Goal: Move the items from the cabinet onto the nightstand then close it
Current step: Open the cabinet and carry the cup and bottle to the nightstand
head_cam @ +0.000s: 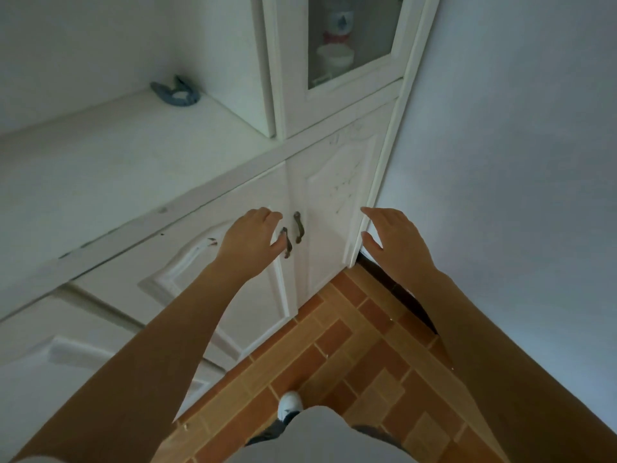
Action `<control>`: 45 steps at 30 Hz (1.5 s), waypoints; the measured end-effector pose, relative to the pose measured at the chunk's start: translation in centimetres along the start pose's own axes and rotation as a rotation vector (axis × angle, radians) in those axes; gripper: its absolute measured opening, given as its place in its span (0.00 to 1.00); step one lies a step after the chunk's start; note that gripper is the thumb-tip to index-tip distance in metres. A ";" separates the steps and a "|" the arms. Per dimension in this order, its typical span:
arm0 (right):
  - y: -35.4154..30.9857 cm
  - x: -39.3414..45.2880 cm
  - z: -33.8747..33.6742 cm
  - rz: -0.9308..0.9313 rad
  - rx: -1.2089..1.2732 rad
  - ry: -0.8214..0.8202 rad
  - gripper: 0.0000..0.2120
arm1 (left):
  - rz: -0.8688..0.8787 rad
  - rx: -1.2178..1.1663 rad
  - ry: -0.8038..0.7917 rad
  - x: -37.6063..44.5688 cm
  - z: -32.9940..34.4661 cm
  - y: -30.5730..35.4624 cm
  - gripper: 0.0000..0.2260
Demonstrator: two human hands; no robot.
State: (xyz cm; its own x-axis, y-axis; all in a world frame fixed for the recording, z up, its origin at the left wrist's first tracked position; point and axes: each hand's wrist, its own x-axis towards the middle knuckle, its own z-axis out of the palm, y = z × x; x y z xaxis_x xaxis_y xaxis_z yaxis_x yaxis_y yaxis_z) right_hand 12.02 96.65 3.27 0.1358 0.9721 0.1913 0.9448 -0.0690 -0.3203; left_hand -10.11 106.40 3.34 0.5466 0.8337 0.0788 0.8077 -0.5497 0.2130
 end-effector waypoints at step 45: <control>-10.5 25.1 -14.9 -0.239 0.072 0.412 0.38 | 0.064 -0.029 0.456 16.8 -16.7 -4.3 0.36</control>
State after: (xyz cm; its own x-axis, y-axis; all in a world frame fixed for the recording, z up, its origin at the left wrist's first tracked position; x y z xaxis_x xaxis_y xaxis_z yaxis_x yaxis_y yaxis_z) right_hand 9.96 118.40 25.21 0.0380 0.7883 0.6141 0.9430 0.1750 -0.2830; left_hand -8.10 123.69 19.97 0.4367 0.7399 0.5117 0.7654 -0.6045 0.2207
